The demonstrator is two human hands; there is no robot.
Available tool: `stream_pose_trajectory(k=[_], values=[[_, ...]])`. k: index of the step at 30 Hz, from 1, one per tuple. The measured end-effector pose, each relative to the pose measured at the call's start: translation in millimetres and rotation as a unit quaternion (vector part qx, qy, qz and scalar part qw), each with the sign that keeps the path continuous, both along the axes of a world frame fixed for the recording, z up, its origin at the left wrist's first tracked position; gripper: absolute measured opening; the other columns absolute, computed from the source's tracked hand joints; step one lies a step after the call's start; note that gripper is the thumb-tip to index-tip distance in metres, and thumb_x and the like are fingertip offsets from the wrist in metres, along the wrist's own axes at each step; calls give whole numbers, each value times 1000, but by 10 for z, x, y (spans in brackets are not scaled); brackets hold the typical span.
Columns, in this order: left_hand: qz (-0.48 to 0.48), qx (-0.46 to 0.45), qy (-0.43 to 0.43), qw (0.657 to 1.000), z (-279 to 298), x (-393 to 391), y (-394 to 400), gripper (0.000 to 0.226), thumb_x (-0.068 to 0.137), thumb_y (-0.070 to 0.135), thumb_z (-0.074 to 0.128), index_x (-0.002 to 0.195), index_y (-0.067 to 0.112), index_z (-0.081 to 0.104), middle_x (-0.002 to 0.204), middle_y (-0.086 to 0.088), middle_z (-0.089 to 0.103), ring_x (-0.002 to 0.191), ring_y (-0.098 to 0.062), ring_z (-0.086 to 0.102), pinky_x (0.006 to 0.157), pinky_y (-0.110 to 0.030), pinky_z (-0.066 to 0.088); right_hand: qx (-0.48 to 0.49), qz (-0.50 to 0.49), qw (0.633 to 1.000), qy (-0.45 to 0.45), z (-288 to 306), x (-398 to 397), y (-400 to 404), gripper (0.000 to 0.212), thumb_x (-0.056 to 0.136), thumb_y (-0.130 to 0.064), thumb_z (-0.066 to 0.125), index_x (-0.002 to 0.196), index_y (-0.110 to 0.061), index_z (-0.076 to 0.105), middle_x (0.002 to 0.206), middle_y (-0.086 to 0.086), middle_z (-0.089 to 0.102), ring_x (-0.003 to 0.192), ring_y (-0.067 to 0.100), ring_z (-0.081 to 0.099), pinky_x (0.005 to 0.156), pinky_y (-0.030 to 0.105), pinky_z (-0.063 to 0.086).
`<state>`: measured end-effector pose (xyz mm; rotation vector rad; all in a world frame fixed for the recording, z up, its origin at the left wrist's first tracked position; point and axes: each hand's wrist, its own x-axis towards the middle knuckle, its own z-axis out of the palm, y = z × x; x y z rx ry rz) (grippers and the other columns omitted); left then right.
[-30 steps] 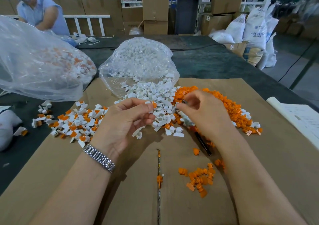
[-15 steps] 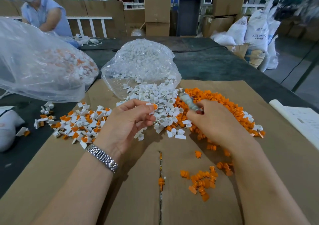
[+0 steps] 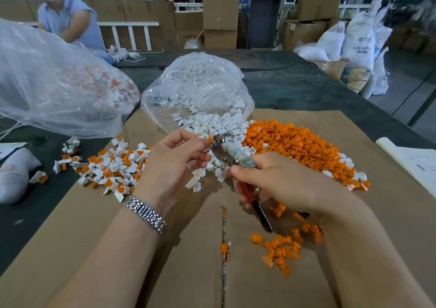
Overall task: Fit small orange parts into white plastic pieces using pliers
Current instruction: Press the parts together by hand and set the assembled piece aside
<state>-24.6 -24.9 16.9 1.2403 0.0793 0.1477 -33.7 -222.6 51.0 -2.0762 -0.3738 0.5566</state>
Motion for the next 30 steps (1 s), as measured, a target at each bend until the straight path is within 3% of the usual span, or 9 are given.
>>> stream_pose_trajectory(k=[3,5,9,14,19,21,24,26,30], values=[[6,7,-1,1000,-7,4,-8,18,85,-1,73,73,11,67,74,-6,71,60,-15,65,54,-21,53,-13,8,1000,-14,-1,-8,27,43,105,-36,51,98,4,63,89,22,71,84,36,72,71,32,59],[5,8,-1,1000,-14,2,-4,18,85,-1,73,73,11,67,74,-6,72,59,-15,65,54,-21,53,-16,1,1000,-15,-19,-3,37,41,105,-38,51,93,0,62,80,20,68,72,34,70,71,34,60],[6,1,3,1000,-20,5,-4,18,85,-2,73,72,10,67,72,-5,71,57,-14,65,52,-20,52,-66,-11,994,-83,-44,-10,101,40,104,-44,50,81,-11,56,64,2,64,56,13,63,60,25,53],[8,-17,28,999,-37,17,17,11,84,-2,74,78,6,67,69,-6,69,58,-13,66,53,-19,53,-97,-31,983,-150,-92,-19,208,45,103,-45,52,71,-13,52,63,8,56,54,20,54,70,47,54],[18,-24,33,999,-35,11,32,11,84,-2,73,79,5,67,68,-6,69,60,-14,67,54,-19,53,-123,-66,972,-187,-158,2,294,45,101,-45,55,67,-17,50,60,3,51,47,16,46,47,25,43],[13,-21,45,999,-35,1,35,7,84,0,75,81,3,70,69,-8,70,61,-14,68,54,-19,54,-113,-52,978,-167,-177,19,263,44,101,-46,54,72,-13,55,63,6,56,48,20,52,55,35,53],[-3,-34,43,999,-13,-3,42,7,80,6,77,86,2,75,72,-10,71,63,-15,70,57,-19,56,-5,-40,997,-66,-153,40,166,48,99,-51,55,91,-5,63,69,14,67,56,25,67,64,43,62],[-10,-39,25,999,-3,-7,51,14,76,11,77,87,3,75,73,-11,71,64,-17,70,58,-20,56,58,-40,998,-5,-116,62,92,54,96,-58,55,100,-5,68,73,12,71,63,26,70,65,39,63],[-4,15,4,1000,-23,-23,65,11,92,8,71,84,8,78,78,-12,72,67,-18,70,60,-22,56,78,-69,994,-9,-64,110,-19,52,94,-59,55,102,-10,70,72,4,69,63,20,67,58,27,57]])
